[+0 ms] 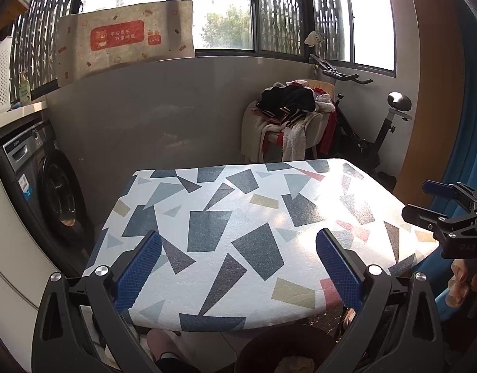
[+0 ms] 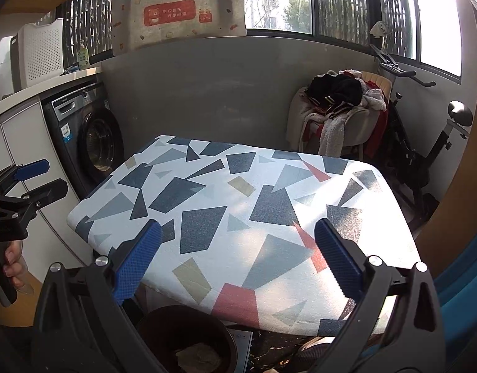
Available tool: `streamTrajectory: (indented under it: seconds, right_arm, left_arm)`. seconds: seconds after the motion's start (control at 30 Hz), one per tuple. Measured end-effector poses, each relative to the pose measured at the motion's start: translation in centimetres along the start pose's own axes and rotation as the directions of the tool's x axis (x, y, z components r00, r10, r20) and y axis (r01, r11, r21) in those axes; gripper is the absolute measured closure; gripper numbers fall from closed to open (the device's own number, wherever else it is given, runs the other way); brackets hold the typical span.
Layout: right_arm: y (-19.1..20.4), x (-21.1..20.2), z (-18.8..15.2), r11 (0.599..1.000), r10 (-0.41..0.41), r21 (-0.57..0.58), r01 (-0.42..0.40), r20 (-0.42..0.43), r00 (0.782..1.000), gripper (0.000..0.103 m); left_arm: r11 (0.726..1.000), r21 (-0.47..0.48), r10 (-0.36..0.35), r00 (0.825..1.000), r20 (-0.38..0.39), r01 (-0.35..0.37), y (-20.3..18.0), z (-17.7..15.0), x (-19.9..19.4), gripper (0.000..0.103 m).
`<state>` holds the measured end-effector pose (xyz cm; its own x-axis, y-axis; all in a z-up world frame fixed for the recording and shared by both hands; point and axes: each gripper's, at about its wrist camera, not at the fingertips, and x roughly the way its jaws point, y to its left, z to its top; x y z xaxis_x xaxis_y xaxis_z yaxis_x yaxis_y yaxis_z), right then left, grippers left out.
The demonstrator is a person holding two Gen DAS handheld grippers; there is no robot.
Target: Collect trash
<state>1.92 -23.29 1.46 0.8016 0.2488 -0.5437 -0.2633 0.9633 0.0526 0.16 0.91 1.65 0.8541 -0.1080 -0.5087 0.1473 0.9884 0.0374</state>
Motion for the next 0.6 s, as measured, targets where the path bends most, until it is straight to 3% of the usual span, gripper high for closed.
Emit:
streamTrajectory:
  seconds: [0.6]
  right_arm:
    - [0.00,0.11,-0.29,1.000,0.000,0.001,0.000,-0.004,1.000,0.006]
  left_arm:
    - [1.000,0.002,0.013,1.000,-0.018,-0.013,0.20,-0.27,0.13,0.006]
